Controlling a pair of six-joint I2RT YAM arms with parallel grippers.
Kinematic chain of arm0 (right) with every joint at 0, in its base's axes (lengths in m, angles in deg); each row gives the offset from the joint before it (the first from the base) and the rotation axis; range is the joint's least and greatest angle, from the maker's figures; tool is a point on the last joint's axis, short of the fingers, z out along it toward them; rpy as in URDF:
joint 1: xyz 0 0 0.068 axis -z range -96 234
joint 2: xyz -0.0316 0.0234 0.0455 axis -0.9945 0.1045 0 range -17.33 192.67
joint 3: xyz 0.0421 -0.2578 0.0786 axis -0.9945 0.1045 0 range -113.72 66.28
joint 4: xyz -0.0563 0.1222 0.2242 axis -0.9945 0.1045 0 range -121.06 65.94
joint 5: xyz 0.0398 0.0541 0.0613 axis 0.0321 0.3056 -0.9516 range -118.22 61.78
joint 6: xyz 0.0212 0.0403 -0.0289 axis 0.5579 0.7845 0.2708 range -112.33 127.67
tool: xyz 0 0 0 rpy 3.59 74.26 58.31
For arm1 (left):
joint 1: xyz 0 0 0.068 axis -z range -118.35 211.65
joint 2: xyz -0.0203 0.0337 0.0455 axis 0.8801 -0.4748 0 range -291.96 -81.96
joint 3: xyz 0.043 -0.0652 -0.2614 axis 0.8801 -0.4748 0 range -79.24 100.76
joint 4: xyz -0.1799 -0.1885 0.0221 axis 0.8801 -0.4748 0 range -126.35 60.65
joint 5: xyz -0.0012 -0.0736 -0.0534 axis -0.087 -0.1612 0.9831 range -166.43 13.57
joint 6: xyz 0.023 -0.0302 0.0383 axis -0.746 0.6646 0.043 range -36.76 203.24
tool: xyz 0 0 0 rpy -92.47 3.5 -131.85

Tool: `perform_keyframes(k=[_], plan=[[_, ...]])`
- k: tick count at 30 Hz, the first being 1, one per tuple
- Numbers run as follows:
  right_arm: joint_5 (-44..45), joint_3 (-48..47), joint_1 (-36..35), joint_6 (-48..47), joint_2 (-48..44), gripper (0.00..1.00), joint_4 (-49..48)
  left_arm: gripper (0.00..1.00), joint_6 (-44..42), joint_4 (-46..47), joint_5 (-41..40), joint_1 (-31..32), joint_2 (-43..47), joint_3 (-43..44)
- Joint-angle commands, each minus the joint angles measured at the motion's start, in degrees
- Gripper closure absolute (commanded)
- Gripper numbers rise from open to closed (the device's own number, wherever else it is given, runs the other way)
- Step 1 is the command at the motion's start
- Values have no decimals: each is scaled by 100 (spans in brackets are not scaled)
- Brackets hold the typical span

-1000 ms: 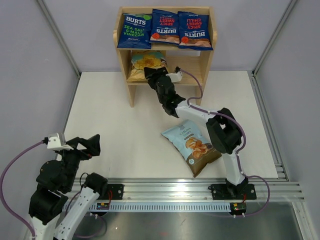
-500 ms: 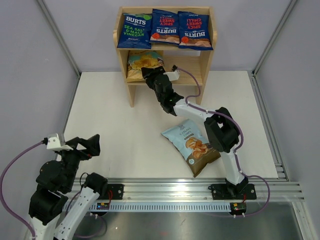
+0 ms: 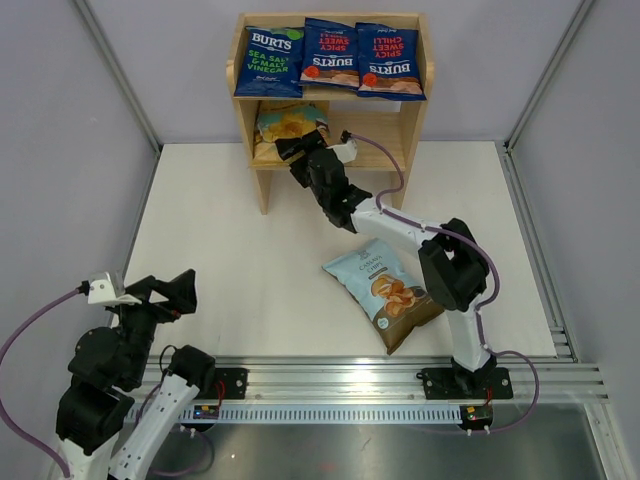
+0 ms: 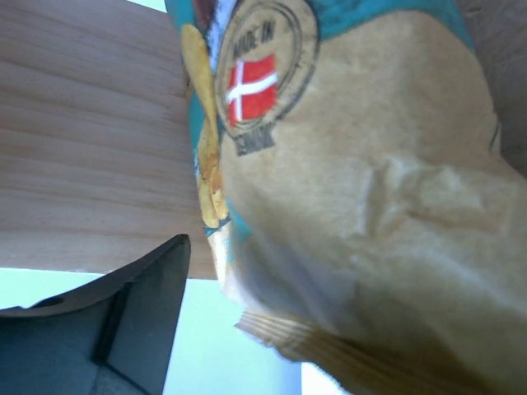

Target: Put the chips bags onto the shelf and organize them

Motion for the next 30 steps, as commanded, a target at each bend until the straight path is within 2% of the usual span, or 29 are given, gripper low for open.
perform_keyframes(k=[1, 5, 22, 27, 30], plan=[[-51, 52, -70, 50, -428, 19, 592, 1, 32, 226, -222, 14, 102, -6], [54, 227, -61, 120, -665, 15, 962, 1, 32, 209, -248, 14, 76, 3], [99, 1264, 0, -81, -1720, 5, 997, 1, 58, 173, -204, 14, -179, 73], [63, 1888, 0, -406, -2369, 3, 857, 1, 242, 252, 401, 14, -538, 161], [63, 2424, 0, -547, -2869, 2, 778, 1, 716, 462, 954, 14, -802, 48]])
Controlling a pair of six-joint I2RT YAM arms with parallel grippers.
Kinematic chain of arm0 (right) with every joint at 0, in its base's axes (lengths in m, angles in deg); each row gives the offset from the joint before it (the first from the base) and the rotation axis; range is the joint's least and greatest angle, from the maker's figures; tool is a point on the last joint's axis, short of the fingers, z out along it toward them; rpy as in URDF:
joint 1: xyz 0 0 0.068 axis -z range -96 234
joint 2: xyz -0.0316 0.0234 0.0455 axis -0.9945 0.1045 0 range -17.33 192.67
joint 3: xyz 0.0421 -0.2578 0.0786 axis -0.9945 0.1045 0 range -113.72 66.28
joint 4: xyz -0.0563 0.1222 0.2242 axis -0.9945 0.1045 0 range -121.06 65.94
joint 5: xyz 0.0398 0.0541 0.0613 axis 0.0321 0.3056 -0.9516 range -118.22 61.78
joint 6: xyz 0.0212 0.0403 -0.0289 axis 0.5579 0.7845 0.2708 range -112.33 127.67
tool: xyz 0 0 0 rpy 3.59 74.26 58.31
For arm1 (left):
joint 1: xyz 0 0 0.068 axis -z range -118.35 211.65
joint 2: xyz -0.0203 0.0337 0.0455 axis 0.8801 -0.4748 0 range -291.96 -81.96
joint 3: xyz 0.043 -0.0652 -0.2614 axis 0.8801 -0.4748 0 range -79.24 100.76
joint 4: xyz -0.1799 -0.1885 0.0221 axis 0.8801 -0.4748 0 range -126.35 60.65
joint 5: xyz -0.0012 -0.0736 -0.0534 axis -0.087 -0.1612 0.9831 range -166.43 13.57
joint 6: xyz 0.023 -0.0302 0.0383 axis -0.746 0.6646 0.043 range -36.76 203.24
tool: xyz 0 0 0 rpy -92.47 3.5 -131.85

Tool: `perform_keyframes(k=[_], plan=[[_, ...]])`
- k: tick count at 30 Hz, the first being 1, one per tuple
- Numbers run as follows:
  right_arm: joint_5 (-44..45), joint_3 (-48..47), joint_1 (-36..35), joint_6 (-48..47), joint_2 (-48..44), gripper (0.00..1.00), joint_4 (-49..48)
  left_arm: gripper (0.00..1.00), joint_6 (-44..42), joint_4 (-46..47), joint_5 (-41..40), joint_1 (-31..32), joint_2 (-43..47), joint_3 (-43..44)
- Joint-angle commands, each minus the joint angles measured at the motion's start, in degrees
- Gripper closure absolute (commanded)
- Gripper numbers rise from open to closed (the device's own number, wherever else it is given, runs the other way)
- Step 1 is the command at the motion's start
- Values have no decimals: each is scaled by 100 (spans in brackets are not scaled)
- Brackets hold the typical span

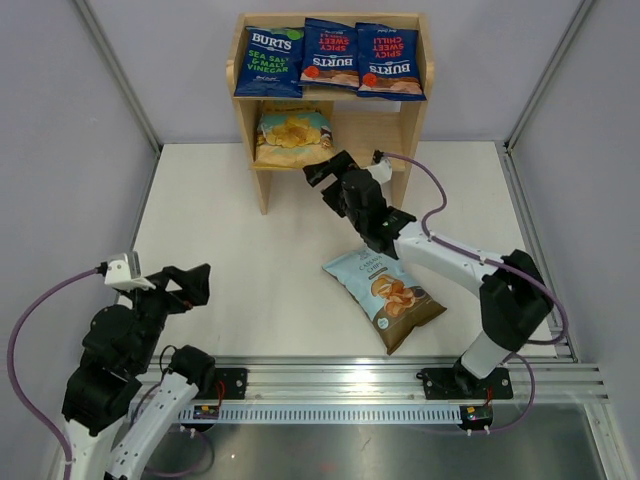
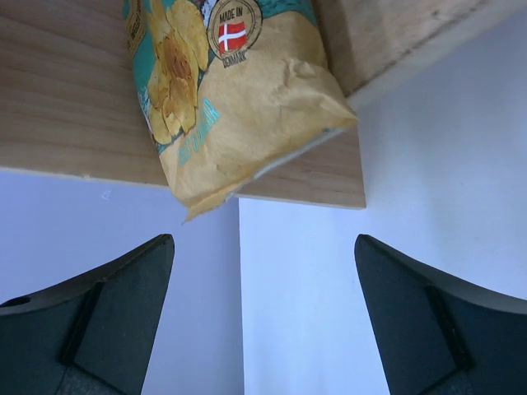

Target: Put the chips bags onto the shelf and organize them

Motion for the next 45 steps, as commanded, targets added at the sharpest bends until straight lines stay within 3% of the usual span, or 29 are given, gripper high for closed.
perform_keyframes(k=[1, 5, 11, 14, 15, 19, 25, 29, 35, 45], plan=[[112, 631, -2, -357, -777, 1, -291, 1, 546, 570, 848, 14, -311, -92], [24, 1363, -2, -752, -1489, 1, -459, 1, 1616, 1501, 1796, 14, -416, -1154], [50, 2216, 42, -1745, -2720, 1, -29, 1, 3128, 3794, 3159, 14, -1145, -3036], [-100, 2296, 77, -2107, -3256, 1, 821, 1, 3657, 5016, 3459, 23, -1672, -3757], [49, 2279, 86, -2176, -3527, 1, 1503, 1, 3737, 5497, 3478, 32, -1804, -3872], [138, 2444, 95, -2414, -4275, 1, 2502, 1, 4080, 6546, 3531, 93, -2673, -4311], [-557, 3253, 86, -2828, -5901, 1, 2801, 1, 4274, 7988, 3364, 444, -3913, -4383], [-617, 3281, 86, -2661, -6797, 1, 3783, 1, 4274, 8656, 3390, 612, -4922, -4190], [-1215, 3175, 77, -2573, -7238, 1, 4366, 1, 4423, 9867, 3583, 936, -6268, -3645], [-1549, 3096, 86, -2423, -7581, 0, 4420, 1, 4924, 11811, 4374, 1183, -8993, -2503]])
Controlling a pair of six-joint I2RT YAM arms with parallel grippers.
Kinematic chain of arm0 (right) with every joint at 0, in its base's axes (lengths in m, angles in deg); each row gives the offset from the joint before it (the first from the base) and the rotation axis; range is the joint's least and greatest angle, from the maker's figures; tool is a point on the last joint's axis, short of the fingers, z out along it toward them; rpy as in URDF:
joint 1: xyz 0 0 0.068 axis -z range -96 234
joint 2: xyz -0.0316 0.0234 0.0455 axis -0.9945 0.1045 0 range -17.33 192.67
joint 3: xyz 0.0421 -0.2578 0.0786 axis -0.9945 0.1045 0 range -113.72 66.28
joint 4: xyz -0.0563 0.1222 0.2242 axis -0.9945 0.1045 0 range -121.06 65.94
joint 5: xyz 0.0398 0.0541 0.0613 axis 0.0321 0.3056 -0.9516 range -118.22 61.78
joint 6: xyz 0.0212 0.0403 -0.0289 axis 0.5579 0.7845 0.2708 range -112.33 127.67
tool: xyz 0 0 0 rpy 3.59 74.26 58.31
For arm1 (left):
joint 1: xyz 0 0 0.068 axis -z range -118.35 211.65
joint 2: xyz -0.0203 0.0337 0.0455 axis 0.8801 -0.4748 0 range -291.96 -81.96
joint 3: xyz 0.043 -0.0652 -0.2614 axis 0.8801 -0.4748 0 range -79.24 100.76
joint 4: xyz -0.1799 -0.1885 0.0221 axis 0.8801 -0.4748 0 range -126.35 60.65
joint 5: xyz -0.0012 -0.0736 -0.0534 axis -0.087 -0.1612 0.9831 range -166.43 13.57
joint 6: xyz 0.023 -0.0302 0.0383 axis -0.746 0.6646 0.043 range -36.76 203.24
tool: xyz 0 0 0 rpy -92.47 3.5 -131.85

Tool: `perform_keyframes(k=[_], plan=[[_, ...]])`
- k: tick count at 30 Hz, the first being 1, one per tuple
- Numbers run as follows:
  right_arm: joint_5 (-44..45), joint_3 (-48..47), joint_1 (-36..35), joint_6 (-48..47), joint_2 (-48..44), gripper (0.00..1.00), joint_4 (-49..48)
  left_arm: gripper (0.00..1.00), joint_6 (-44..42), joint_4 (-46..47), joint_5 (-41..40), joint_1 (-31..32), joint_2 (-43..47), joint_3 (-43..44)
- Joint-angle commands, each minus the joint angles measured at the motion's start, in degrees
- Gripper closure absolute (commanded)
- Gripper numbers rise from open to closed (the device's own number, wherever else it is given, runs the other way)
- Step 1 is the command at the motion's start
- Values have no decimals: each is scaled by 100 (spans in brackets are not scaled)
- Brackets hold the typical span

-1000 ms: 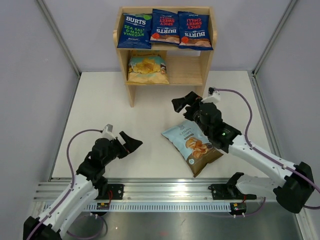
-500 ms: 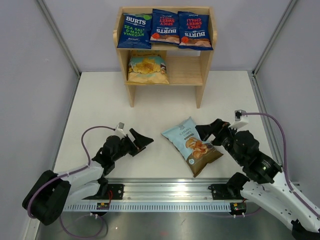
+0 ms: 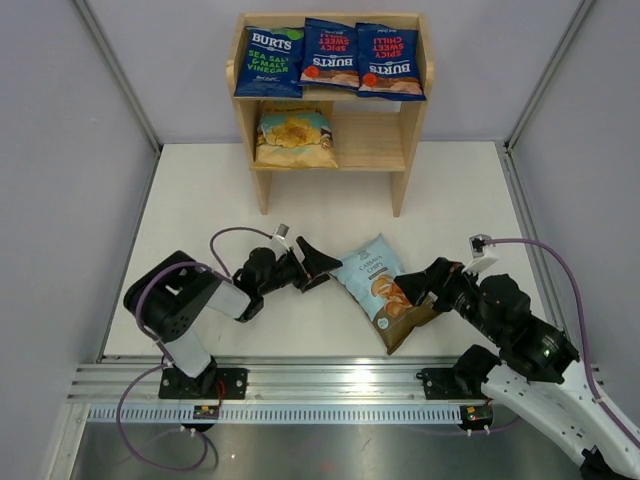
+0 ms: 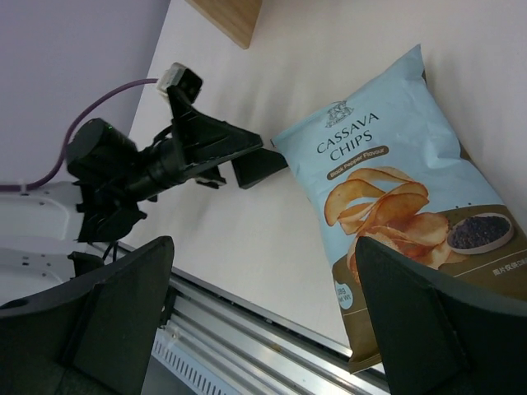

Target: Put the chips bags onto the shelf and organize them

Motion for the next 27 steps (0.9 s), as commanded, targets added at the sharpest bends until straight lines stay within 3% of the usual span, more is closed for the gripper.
perform_keyframes(k=[1, 5, 12, 15, 18, 22, 27], plan=[[-295, -192, 22, 93, -213, 1, -105, 1, 321, 1281, 407, 125, -671, 407], [-400, -147, 22, 163, -328, 0, -176, 2, 480, 1572, 443, 362, -1497, 881], [-401, -235, 22, 189, -345, 1, -114, 5, 314, 1266, 4, 573, -1798, 1093], [-383, -192, 22, 233, -345, 1, -175, 11, 217, 1291, -146, 653, -2034, 1286], [-427, -104, 22, 321, -337, 1, -263, 28, 366, 1738, -207, 714, -2351, 1497], [-445, -77, 22, 356, -337, 1, -211, 44, 761, 2906, -391, 767, -2851, 1454], [-366, -60, 22, 374, -398, 0, -105, 68, 744, 3488, -620, 793, -2888, 1252]])
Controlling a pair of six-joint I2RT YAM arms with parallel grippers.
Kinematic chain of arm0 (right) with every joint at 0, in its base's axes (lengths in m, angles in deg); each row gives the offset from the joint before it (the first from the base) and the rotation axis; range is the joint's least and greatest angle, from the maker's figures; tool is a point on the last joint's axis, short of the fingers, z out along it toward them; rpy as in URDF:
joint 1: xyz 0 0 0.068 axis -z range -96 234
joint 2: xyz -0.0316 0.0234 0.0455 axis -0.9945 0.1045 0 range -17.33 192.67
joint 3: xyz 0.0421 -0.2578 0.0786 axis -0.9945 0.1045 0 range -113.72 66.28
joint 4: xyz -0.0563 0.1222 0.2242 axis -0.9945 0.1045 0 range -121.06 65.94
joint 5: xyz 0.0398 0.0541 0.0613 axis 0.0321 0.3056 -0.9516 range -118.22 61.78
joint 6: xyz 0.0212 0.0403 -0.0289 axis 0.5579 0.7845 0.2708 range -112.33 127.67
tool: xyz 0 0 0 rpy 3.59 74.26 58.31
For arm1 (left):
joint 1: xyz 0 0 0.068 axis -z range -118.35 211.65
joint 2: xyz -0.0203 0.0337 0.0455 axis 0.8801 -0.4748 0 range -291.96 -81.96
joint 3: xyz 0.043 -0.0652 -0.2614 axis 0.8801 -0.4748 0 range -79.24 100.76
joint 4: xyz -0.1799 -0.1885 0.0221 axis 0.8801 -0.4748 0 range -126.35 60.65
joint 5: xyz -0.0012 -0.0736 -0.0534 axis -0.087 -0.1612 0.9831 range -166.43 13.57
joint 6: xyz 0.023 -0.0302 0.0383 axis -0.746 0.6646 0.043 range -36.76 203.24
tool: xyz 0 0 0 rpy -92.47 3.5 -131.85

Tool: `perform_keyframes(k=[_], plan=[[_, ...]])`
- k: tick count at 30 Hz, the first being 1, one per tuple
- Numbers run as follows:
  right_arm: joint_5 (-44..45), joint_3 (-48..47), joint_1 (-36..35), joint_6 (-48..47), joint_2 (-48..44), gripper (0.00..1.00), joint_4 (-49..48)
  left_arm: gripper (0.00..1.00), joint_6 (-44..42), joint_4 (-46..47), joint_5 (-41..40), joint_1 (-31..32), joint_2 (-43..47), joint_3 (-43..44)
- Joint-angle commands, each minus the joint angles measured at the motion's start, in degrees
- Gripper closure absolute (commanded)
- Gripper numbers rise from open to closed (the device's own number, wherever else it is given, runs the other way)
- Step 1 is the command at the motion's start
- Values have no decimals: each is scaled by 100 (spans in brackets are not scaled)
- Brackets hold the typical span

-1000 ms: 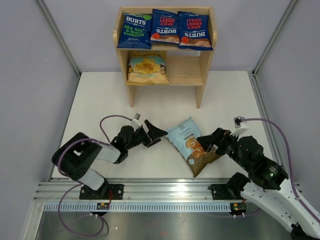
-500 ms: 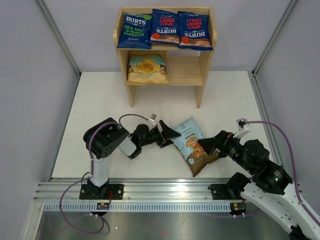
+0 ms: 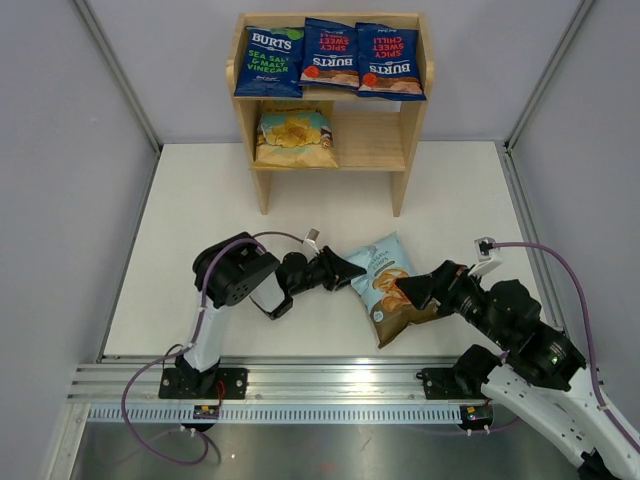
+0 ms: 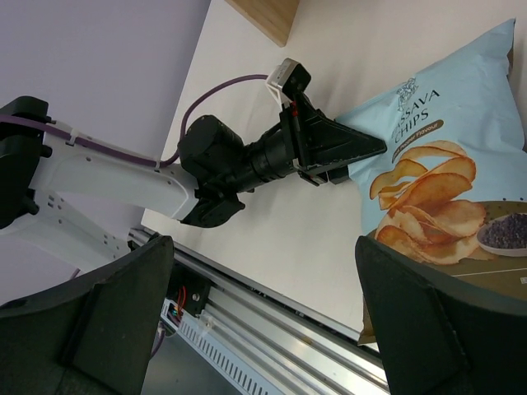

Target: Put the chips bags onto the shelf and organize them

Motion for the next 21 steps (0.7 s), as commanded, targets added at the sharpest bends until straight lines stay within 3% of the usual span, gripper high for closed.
perform_keyframes(k=[1, 14, 18, 21], plan=[[19, -31, 22, 40, -83, 1, -62, 69, -113, 1869, -485, 37, -92, -228], [439, 461, 22, 547, 285, 0, -185, 91, -139, 1949, -1803, 19, 1489, -1863], [1213, 837, 22, 1251, 84, 0, -18, 92, 45, 1948, -2172, 11, 1946, -2232], [926, 1407, 22, 1253, -328, 1, -543, 92, 124, 1940, -2410, -16, 2377, -2548]])
